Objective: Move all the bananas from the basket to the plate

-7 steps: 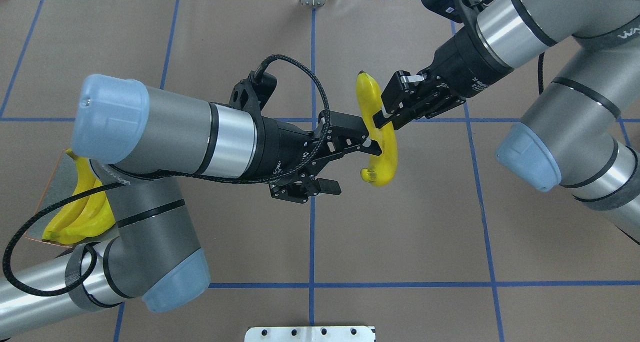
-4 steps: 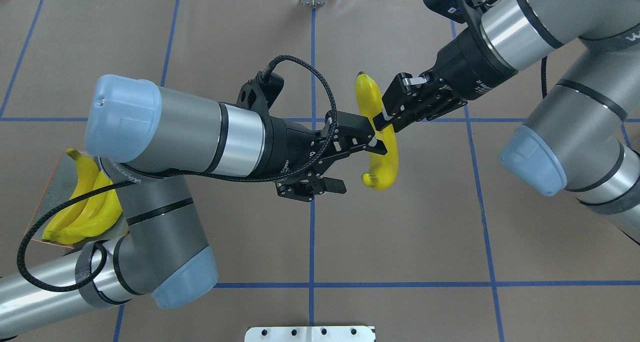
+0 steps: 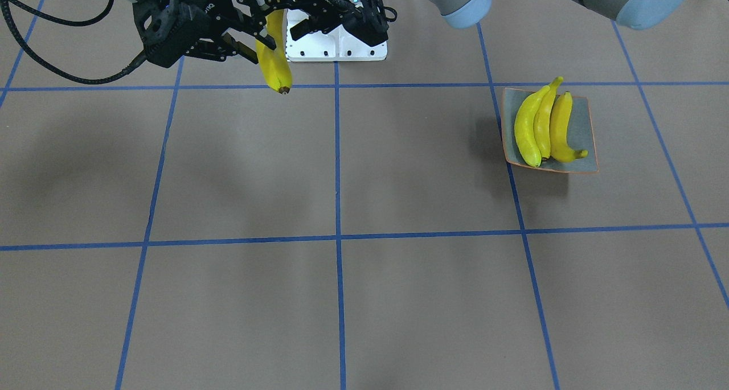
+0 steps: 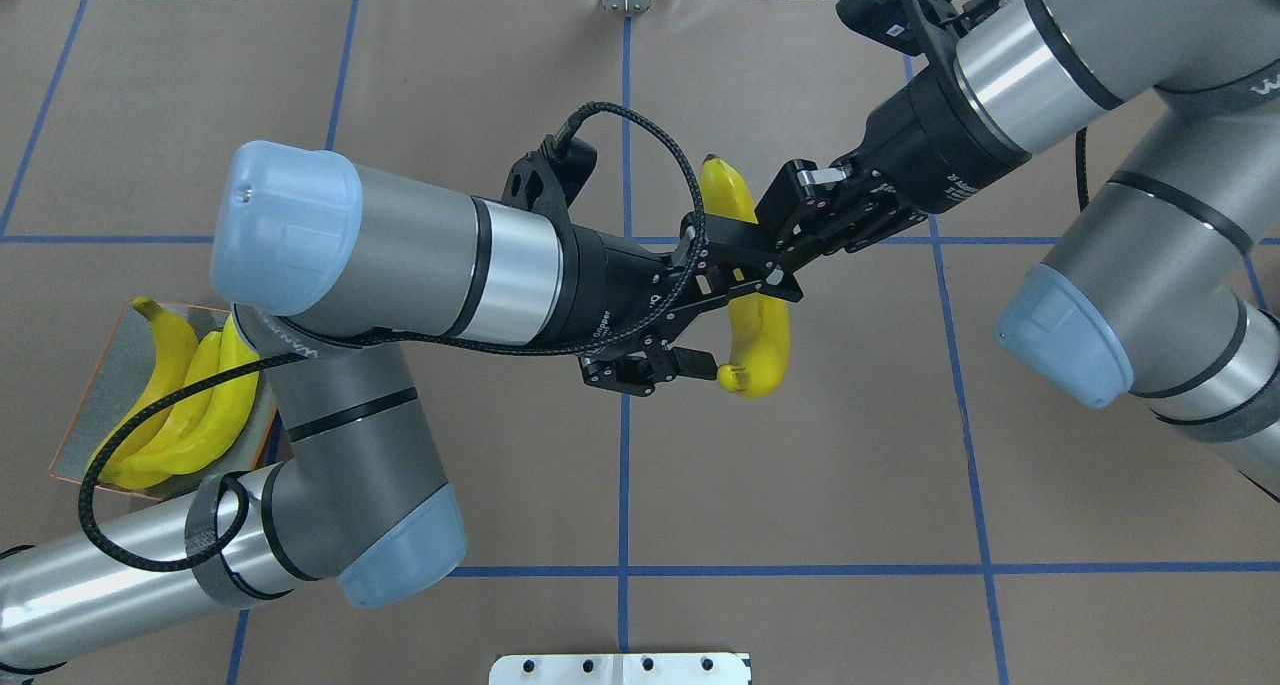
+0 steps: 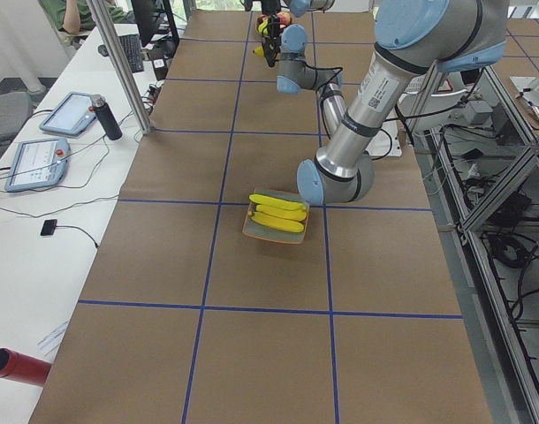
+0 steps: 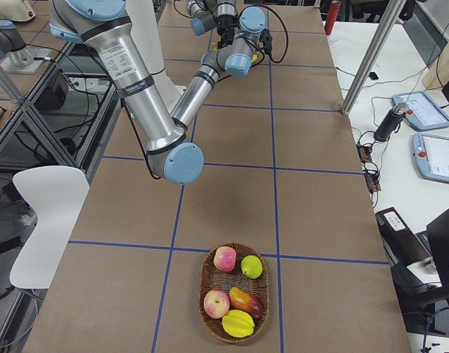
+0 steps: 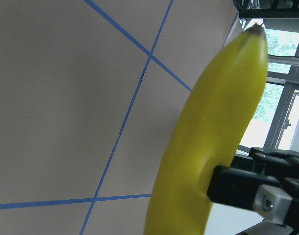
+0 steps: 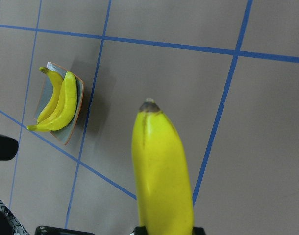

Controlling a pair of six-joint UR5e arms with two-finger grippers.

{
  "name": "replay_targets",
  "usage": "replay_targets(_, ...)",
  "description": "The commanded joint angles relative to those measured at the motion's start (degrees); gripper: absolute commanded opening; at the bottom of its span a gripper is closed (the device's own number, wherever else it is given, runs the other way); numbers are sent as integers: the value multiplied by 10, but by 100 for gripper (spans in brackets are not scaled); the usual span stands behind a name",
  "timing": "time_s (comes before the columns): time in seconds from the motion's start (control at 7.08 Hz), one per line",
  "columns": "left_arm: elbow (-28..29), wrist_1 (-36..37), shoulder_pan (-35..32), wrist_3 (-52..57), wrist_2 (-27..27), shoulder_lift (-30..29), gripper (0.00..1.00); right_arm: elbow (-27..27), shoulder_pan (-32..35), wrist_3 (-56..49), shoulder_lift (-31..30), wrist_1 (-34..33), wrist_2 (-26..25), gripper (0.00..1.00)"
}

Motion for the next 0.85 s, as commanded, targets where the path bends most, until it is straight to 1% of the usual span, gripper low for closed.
replay_targets(0.0, 7, 0, 9, 1, 0, -3, 100, 0, -1, 0, 1, 0, 0, 0)
replay_targets(0.14, 8, 0, 15, 1, 0, -3, 99, 0, -1, 0, 1, 0, 0, 0)
replay_targets(0.28, 7, 0, 17, 1, 0, -3, 94, 0, -1, 0, 1, 0, 1, 0)
replay_targets(0.42, 7, 0, 20, 1, 0, -3, 84, -1, -1, 0, 0, 0, 1, 0)
replay_targets(0.57, 7, 0, 22, 1, 0, -3, 67, -2, -1, 0, -1, 0, 0, 0)
replay_targets(0.71, 6, 0, 23, 1, 0, -3, 41, -2, -1, 0, -1, 0, 1, 0)
